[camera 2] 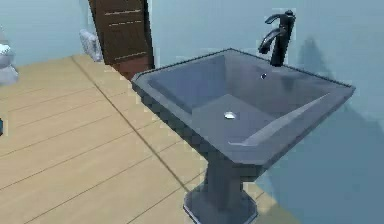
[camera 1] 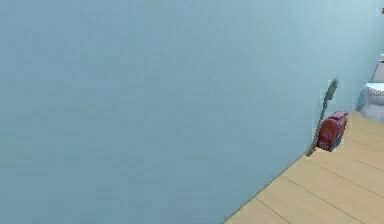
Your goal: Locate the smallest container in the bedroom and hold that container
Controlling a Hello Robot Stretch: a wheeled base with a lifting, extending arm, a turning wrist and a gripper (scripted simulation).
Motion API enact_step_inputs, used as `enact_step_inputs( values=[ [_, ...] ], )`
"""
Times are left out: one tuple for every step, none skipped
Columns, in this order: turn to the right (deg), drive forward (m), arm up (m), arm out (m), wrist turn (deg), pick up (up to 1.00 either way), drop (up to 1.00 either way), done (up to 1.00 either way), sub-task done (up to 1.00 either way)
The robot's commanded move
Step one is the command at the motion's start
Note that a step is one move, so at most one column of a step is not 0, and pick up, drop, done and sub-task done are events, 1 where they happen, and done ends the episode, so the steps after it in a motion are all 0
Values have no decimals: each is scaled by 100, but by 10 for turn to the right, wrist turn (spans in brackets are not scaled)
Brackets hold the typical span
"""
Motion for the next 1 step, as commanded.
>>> enact_step_inputs(
  values=[
    [450,0,0,0,0,0,0,0,0]
  ],
)
